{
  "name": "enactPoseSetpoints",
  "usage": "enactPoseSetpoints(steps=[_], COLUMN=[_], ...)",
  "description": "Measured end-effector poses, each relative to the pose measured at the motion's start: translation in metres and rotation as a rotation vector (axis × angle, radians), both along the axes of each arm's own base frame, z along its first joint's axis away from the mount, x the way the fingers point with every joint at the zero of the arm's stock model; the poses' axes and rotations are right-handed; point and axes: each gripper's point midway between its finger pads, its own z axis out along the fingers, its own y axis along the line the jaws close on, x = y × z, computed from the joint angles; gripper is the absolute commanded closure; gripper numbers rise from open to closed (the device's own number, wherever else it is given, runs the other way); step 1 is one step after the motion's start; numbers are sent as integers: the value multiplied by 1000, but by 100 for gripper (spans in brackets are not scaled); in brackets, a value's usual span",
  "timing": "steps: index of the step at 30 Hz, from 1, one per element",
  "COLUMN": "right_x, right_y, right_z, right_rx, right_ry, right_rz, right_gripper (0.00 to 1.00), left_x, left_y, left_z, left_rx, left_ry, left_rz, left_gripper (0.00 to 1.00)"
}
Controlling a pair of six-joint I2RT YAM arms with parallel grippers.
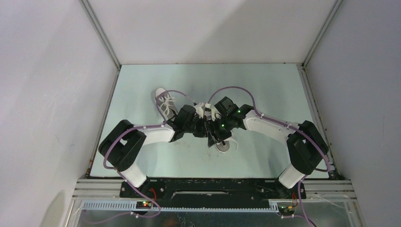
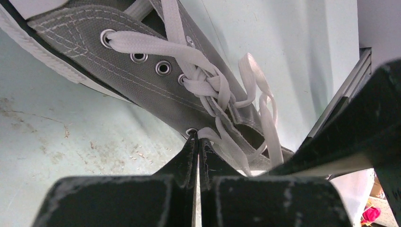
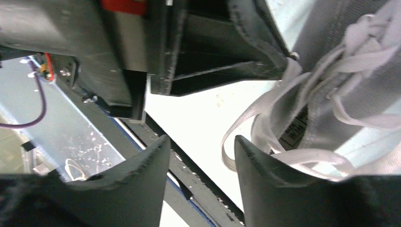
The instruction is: Tie the shoes
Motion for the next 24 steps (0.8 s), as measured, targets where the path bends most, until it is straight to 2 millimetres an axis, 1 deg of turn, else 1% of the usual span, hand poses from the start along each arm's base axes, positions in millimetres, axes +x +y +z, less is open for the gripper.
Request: enactPoseSetpoints(steps=[2, 5, 8, 11, 14, 16, 17, 19, 20, 21, 22, 23, 24], right_x=[1, 0, 0, 1, 3, 4, 5, 7, 7, 7, 6, 6, 5], right_y=[-4, -10, -13, -15, -18, -17, -17, -15, -14, -13, -13, -13, -12], right_z=[-3, -6, -9, -9, -5, 3, 8, 16, 19, 21, 22, 22, 23], right_rx=[-27, -61, -85, -104, -107, -94, -83, -61, -52, -45, -40, -36, -28], right_ry=[-3, -7, -10, -20, -39, -54, -62, -70, -71, -70, -67, -67, -58], right_rz=[-13, -21, -26, -34, -45, -49, -50, -55, -55, -55, -52, -47, -46], right_gripper=[34, 34, 40, 41, 43, 43, 43, 36, 38, 50, 59, 62, 64], left_x=[-1, -2, -2, -1, -3, -4, -5, -6, -6, -6, -6, -6, -6], left_y=[0, 0, -2, -3, -3, -1, -1, 0, 0, 0, 0, 0, 0], left_z=[0, -1, 1, 3, 2, -1, -2, -3, -3, -3, -3, -3, -3], left_rx=[-3, -7, -19, -29, -28, -25, -22, -20, -19, -20, -19, -19, -19], left_ry=[1, 4, 1, -6, -4, 1, 4, 7, 7, 7, 7, 7, 7], left_rz=[-4, -5, -7, -12, -14, -14, -13, -13, -13, -13, -13, -13, -13], left_gripper=[100, 100, 100, 100, 100, 100, 100, 100, 100, 100, 100, 100, 100])
